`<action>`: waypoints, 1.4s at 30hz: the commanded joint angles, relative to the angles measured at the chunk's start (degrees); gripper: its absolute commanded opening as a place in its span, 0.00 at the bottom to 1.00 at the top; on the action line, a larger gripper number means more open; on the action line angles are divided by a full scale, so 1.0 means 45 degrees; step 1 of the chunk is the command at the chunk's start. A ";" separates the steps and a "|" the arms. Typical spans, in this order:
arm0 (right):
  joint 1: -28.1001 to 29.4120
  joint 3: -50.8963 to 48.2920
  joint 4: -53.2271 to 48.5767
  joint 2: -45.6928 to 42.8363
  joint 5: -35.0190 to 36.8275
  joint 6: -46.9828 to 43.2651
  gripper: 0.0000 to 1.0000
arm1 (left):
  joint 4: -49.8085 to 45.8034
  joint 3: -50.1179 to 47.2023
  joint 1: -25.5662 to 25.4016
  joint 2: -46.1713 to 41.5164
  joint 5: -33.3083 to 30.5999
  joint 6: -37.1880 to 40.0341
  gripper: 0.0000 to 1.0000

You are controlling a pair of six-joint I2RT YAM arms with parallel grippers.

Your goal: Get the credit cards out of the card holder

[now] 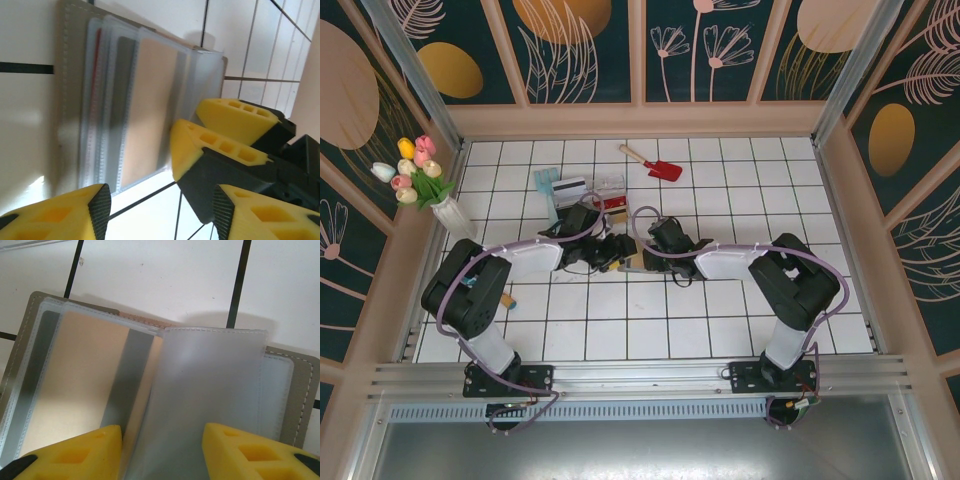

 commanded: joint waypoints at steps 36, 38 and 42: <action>-0.0234 -0.0564 -0.1720 0.0869 0.0069 0.0138 0.47 | 0.1594 -0.0154 -0.0192 0.1654 0.0837 -0.0755 0.47; -0.0263 -0.0522 -0.1768 0.0822 0.0045 0.0156 0.47 | 0.1727 -0.0037 -0.0196 0.1645 0.0975 -0.0696 0.44; -0.0291 -0.0335 -0.1867 0.0424 -0.0081 0.0345 0.47 | 0.1428 0.0259 -0.0206 0.1636 0.0941 -0.0458 0.35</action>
